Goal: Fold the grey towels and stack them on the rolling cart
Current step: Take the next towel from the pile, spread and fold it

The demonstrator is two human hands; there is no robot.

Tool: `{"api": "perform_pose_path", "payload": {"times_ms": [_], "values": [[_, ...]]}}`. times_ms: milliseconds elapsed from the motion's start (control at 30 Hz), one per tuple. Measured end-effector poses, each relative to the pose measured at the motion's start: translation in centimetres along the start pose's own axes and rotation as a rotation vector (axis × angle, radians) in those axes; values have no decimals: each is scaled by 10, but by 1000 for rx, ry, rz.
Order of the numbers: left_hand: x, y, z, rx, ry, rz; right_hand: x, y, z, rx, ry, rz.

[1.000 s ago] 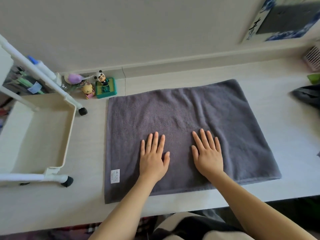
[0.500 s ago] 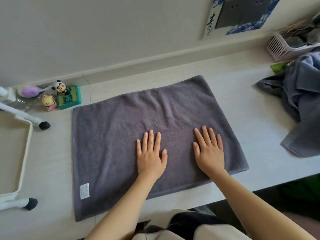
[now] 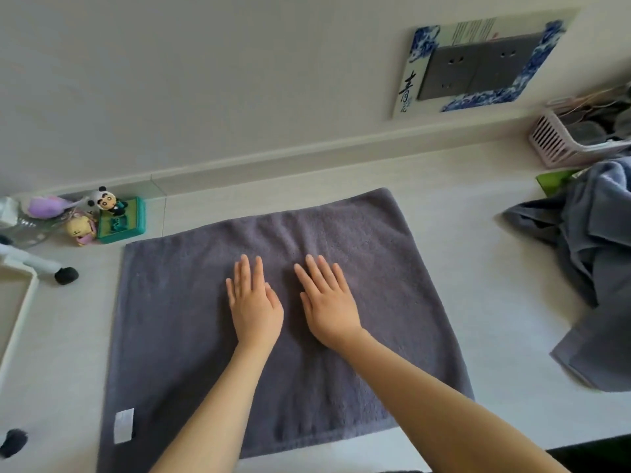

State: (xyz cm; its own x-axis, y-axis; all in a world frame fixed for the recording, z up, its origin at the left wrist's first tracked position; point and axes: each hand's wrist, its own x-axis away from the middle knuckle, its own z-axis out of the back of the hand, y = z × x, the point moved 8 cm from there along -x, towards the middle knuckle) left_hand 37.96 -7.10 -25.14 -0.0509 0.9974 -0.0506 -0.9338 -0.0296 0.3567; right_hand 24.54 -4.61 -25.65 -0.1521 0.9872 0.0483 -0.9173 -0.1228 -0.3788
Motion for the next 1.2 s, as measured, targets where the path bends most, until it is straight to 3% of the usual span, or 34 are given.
{"api": "perform_pose_path", "payload": {"times_ms": [100, 200, 300, 433, 600, 733, 867, 933, 1067, 1200], "values": [[-40, -21, -6, -83, -66, 86, -40, -10, -15, 31, -114, 131], [-50, -37, -15, -262, -118, 141, -58, 6, -13, 107, -108, 187], [-47, -36, -17, -320, -120, 136, -74, 61, 9, 109, -7, -7], [-48, -38, -19, -329, -137, 131, -94, 131, 37, 147, 2, -202], [-48, -36, -19, -320, -144, 124, -101, 161, 48, 189, -6, -297], [-53, -37, -20, -282, -210, 151, -101, 153, 50, 198, -32, -305], [-63, -39, -9, -111, -331, 129, -41, 91, 41, 137, 36, -100], [-66, -40, 10, -64, -286, 94, 5, 60, 23, 92, 3, -56], [-56, -53, 19, -159, -340, 7, 68, 21, -11, 122, -121, 72], [-50, -73, 23, -233, -369, -9, 74, 24, -18, 227, -230, 113]]}}
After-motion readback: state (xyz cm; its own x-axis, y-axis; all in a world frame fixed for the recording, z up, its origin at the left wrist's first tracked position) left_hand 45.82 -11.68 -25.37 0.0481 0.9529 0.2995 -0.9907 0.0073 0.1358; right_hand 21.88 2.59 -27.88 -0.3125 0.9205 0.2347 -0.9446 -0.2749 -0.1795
